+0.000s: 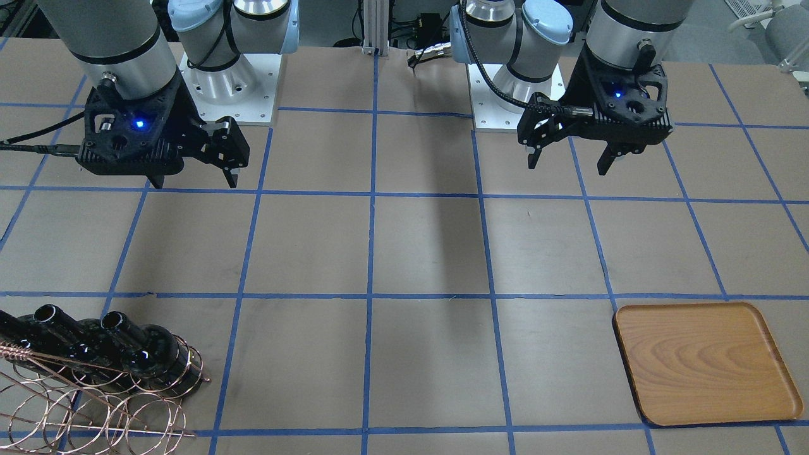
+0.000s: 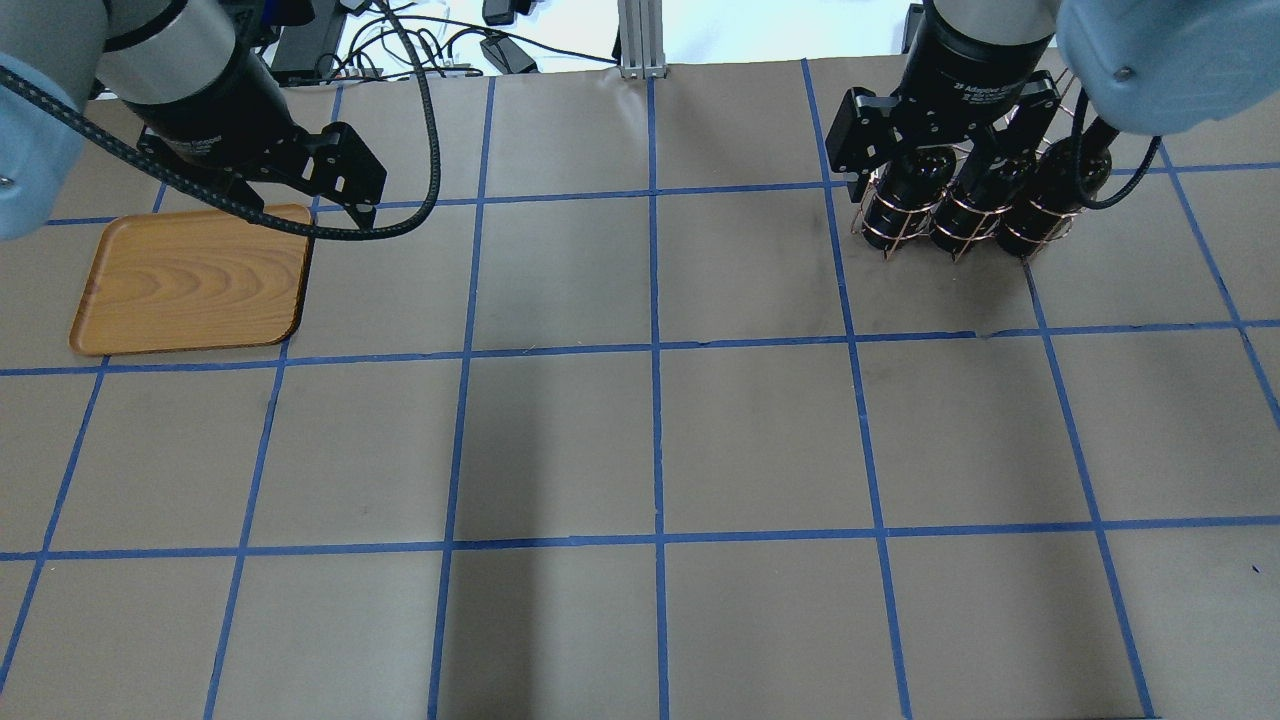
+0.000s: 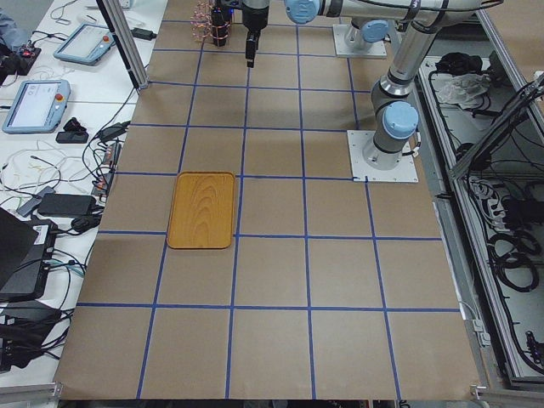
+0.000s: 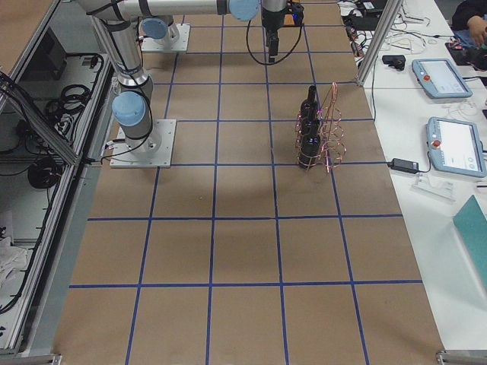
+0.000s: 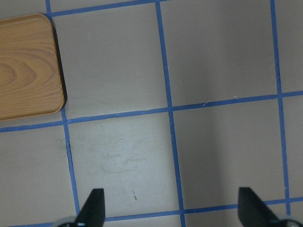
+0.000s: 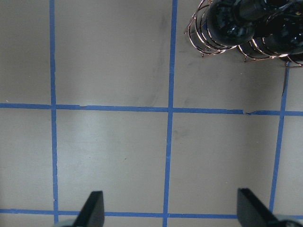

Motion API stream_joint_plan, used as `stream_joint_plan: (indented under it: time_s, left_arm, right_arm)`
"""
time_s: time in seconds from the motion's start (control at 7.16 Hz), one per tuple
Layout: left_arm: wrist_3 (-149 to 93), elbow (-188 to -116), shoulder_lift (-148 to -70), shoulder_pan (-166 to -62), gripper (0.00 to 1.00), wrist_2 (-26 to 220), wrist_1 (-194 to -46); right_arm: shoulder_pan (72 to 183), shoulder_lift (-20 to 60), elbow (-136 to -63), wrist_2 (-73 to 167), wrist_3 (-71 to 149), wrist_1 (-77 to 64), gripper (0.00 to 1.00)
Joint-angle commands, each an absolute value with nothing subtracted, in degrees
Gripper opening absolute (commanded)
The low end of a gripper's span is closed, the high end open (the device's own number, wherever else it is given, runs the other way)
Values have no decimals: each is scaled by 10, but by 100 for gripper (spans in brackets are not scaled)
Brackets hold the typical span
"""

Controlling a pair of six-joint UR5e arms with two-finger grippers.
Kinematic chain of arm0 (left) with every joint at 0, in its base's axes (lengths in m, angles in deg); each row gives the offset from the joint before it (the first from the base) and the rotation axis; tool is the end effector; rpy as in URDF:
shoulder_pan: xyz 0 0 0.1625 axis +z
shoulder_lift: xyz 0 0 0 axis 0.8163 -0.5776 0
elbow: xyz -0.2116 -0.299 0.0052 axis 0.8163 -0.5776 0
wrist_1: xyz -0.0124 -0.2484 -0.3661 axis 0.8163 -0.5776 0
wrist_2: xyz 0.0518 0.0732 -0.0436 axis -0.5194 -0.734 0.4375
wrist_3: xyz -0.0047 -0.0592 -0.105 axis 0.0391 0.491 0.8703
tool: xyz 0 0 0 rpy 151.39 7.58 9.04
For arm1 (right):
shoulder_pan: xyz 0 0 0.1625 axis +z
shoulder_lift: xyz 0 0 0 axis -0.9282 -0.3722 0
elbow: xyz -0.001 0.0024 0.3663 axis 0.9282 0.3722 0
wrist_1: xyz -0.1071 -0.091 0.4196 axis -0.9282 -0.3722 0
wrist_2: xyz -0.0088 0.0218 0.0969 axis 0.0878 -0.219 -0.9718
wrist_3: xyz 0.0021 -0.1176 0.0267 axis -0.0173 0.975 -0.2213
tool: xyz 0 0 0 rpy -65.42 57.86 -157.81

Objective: Take wine from basket and place on tray
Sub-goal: 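Move the right gripper up over the copper wine rack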

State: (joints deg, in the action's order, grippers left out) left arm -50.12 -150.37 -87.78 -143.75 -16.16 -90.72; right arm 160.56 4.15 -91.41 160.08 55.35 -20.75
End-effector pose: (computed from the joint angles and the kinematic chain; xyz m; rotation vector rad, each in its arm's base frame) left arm -0.1211 -0.5251 0.4325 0.1678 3.1000 -0.1371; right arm 0.1558 -0.5479 0.4135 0.0631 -3.1347 0.0424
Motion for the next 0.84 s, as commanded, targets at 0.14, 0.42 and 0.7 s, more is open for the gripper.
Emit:
stream_joint_plan:
  time_s: [0.14, 0.42, 0.7]
  left_arm:
    - [-501, -1504, -878, -1437, 100, -162, -907]
    - [-501, -1504, -878, -1437, 100, -161, -907]
    - [-501, -1504, -878, -1437, 100, -161, -907]
  right_arm:
    - [1605, 40, -913, 1608, 554, -206, 100]
    - [1603, 31, -910, 1601, 548, -208, 100]
    - [1602, 30, -909, 1588, 553, -214, 100]
